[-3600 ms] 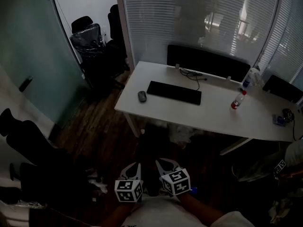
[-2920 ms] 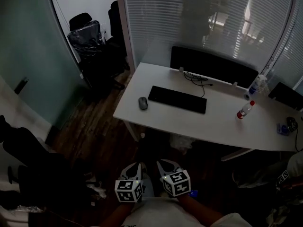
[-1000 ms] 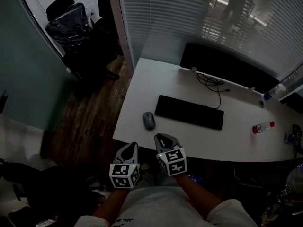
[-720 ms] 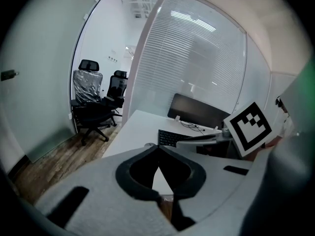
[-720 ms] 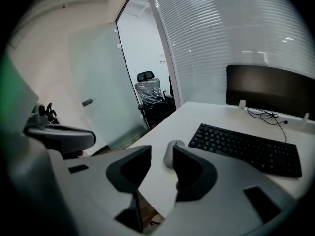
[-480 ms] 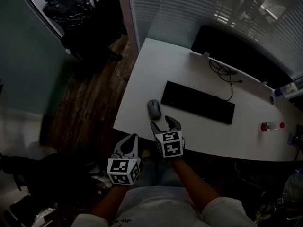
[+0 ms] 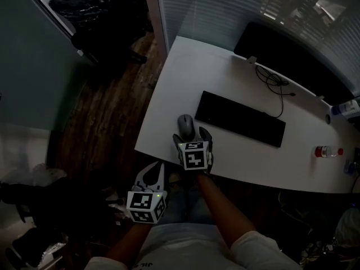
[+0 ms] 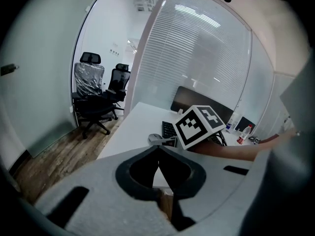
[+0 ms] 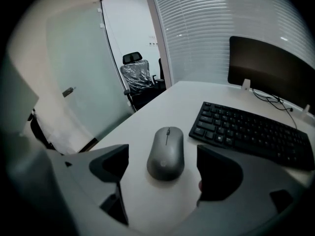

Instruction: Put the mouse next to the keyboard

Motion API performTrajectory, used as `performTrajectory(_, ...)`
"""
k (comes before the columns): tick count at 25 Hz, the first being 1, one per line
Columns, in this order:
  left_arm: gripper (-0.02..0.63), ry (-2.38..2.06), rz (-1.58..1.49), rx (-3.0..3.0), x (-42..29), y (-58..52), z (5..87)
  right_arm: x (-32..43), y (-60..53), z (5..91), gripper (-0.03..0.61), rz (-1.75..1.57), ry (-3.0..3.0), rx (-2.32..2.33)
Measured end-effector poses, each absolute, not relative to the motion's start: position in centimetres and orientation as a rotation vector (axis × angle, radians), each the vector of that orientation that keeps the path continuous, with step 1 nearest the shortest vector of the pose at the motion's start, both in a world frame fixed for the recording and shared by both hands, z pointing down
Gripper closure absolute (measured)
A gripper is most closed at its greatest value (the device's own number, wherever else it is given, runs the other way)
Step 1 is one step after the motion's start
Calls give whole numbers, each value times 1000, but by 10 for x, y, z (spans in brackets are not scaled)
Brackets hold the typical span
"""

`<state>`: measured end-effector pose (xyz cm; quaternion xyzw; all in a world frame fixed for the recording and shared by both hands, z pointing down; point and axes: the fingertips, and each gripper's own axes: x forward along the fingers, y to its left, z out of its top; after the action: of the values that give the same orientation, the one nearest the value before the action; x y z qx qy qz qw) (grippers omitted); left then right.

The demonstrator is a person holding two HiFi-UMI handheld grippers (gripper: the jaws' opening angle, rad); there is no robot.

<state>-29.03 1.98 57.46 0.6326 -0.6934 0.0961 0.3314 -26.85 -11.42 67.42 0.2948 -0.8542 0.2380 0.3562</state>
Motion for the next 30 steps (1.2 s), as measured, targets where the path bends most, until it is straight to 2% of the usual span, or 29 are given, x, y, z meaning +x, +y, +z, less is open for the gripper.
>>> performTrajectory(16, 609, -1838, 248, 1596, -312, 23, 588, -280, -135, 710, 179, 487, -2097, 807)
performTrajectory(17, 609, -1838, 246, 1593, -313, 23, 588, -280, -135, 709, 194, 485, -2097, 807)
performTrajectory(18, 608, -1837, 244, 1589, -314, 23, 588, -281, -135, 708, 266, 484, -2096, 808)
performTrajectory(19, 609, -1837, 242, 1587, -314, 24, 588, -281, -135, 707, 276, 487, -2095, 809)
performTrajectory(30, 609, -1846, 238, 1576, -317, 27, 589, -279, -132, 700, 285, 504, -2113, 804)
